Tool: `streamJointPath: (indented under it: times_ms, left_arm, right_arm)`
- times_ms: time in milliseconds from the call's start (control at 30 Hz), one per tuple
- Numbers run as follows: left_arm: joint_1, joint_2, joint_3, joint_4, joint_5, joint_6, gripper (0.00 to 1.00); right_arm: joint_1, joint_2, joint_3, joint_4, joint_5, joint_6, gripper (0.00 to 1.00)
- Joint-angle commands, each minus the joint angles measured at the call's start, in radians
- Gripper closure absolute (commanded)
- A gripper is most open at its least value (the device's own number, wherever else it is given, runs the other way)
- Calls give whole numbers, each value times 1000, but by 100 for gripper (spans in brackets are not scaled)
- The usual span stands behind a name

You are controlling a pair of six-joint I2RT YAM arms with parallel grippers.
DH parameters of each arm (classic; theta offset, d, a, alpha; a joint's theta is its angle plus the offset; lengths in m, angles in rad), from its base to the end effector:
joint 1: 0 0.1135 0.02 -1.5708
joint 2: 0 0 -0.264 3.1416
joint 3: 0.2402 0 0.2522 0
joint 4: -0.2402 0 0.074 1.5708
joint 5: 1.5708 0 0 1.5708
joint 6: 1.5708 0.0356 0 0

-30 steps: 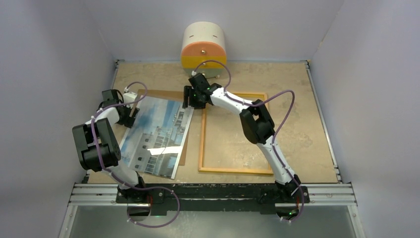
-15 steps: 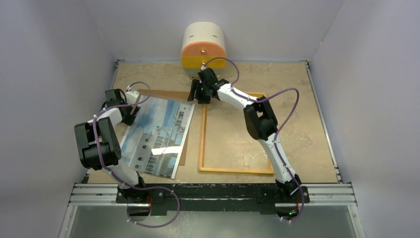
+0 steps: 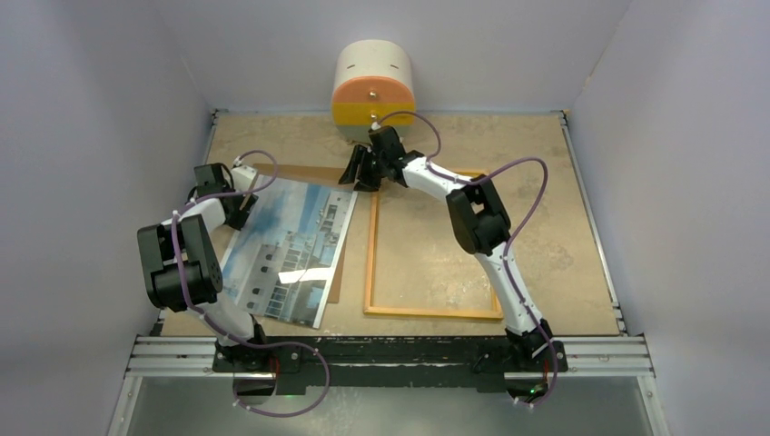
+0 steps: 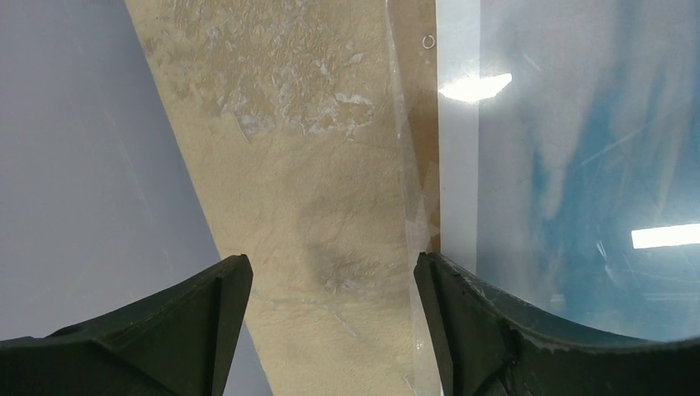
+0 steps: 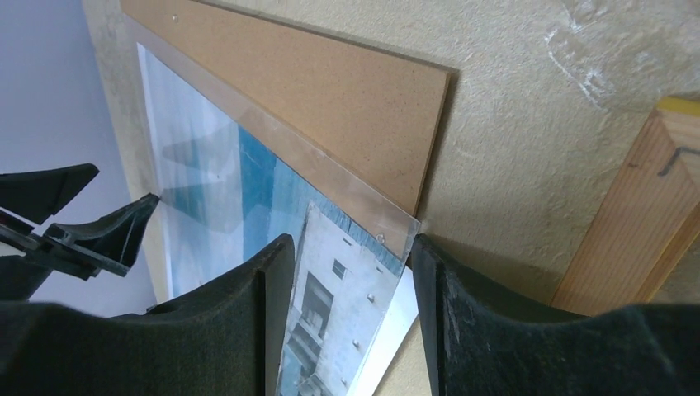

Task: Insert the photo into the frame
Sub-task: Pick up the photo frame item at the center of the board.

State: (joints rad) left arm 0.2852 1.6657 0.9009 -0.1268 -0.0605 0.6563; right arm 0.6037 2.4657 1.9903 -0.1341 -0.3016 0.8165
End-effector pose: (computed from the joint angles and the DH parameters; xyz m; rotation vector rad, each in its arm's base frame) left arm 0.3181 0.0955 0.1648 0.4388 2.4838 0.4721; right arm 0.4548 0.3265 0.1581 0.0651 2.3813 1.0809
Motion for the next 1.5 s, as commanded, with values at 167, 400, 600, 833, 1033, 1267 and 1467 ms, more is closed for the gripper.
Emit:
streamJointPath:
  times_ms: [167,400,600,833,1033,1267,1467]
  left_arm:
    - [-22,21,-50,-96,20,8,22]
    - [-30,17,-49,-96,12,1,22]
    - [-32,9,-46,-106,18,-2,22]
    - [-32,-6,-39,-128,25,-2,22]
    - [-32,-15,-39,-140,23,3,22]
    - [-31,-22,-23,-169,36,-1,22]
    - [4,-60,110,-305,85,2,15]
  right_arm:
    - [8,-145,-74,124,-51,38,46]
    - [14,-188,-115,80,-12,0,47]
    - [18,-192,-166,166,-81,31,48]
    - [22,-163,-251,387,-220,172,50]
    - [25,-166,-333,625,-266,315,54]
    - [46,-163,-356,650,-243,333,89]
    - [-6,-270,-317,369,-270,163,100]
